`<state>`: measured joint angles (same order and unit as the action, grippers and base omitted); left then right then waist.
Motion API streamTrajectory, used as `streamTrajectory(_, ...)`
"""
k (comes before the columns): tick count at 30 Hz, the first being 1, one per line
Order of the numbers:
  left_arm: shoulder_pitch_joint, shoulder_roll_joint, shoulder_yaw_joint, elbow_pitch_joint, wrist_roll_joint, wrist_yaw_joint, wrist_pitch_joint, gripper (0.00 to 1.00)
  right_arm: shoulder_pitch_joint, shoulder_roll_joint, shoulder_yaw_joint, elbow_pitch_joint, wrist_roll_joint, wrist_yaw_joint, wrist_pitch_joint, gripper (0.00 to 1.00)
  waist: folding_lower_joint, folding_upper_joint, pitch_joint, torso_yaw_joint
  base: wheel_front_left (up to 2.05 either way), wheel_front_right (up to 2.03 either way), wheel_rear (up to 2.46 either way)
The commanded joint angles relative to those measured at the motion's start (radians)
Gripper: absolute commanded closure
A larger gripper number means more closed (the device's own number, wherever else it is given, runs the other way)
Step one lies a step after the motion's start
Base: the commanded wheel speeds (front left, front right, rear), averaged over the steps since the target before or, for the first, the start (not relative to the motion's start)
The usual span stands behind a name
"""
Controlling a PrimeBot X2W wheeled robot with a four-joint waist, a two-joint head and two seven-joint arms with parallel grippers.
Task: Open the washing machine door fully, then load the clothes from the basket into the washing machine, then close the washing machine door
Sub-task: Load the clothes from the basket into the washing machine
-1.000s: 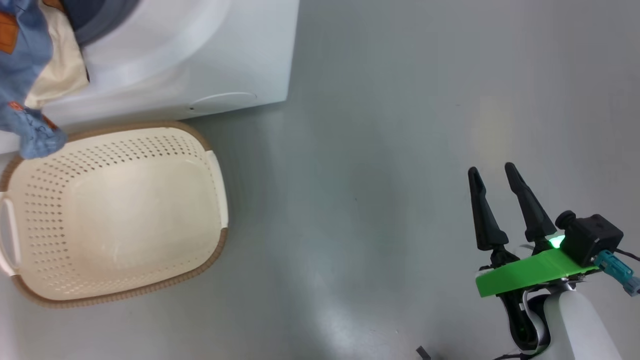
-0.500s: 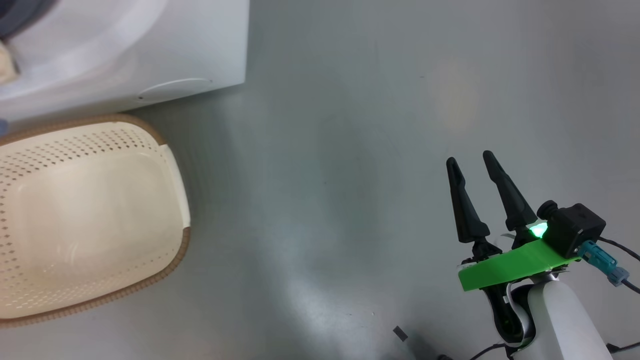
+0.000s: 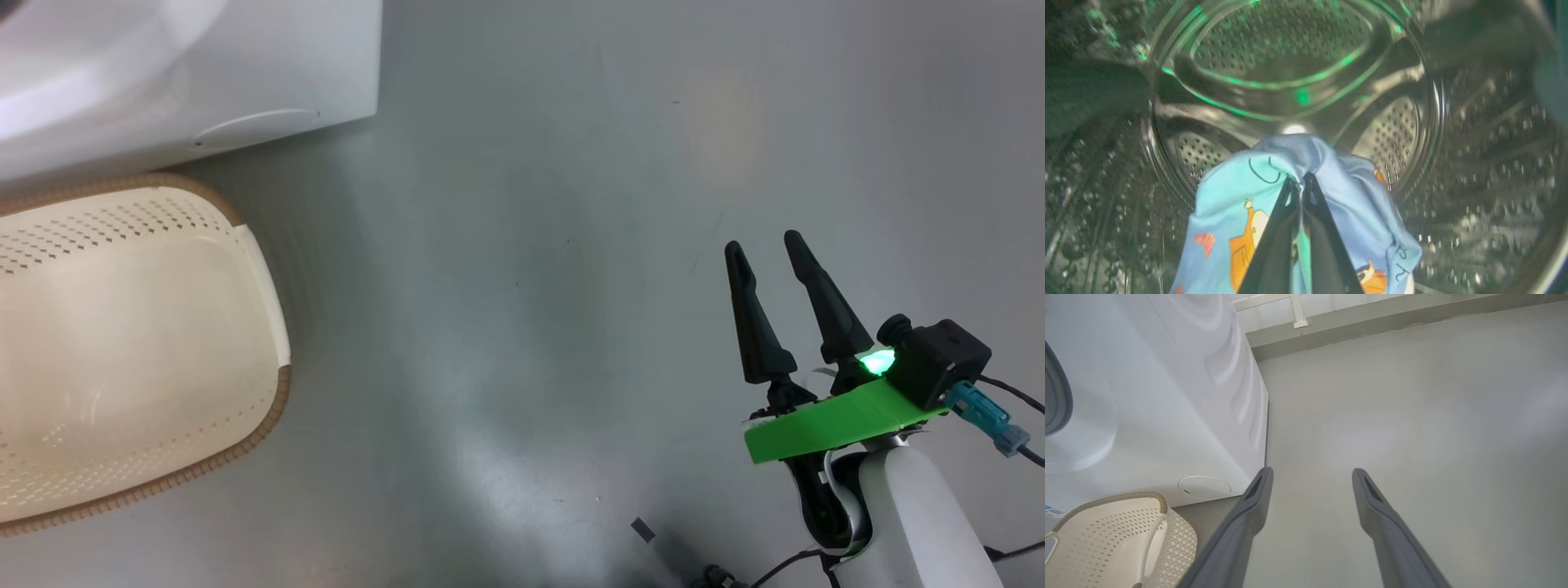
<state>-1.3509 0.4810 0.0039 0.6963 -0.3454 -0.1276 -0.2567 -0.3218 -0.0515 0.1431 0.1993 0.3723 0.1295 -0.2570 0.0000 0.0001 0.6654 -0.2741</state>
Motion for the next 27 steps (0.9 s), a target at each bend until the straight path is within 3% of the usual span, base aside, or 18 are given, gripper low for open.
streamTrajectory(1, 0.044, 0.034, 0.013, -0.010, 0.028, 0.000, -0.005, 0.68, 0.012, 0.001, 0.029, -0.021, 0.005, 0.001, -0.005, 0.00, 0.0000, -0.0001, -0.005, 0.004, 0.00, 0.00, 0.00)
streamTrajectory(2, 0.051, 0.028, 0.021, 0.006, 0.027, -0.001, -0.005, 0.49, 0.013, 0.001, 0.031, -0.020, 0.005, 0.001, -0.005, 0.00, 0.0000, -0.0001, -0.007, 0.005, 0.00, 0.00, 0.00)
streamTrajectory(3, 0.056, 0.027, 0.023, 0.017, 0.034, -0.001, -0.005, 0.00, 0.013, 0.001, 0.033, -0.019, 0.005, 0.001, -0.005, 0.00, 0.0000, -0.0001, -0.009, 0.006, 0.00, 0.00, 0.00)
streamTrajectory(17, 0.099, -0.002, -0.007, 0.099, -0.009, -0.003, -0.005, 0.00, 0.029, 0.001, 0.035, -0.014, -0.006, 0.001, -0.005, 0.00, 0.0000, -0.0001, -0.045, 0.016, 0.00, 0.00, 0.00)
streamTrajectory(27, 0.143, -0.028, 0.037, 0.106, -0.002, -0.003, -0.005, 0.00, 0.036, 0.001, 0.034, -0.011, -0.013, 0.001, -0.005, 0.00, 0.0000, -0.0001, -0.066, 0.022, 0.00, 0.00, 0.00)
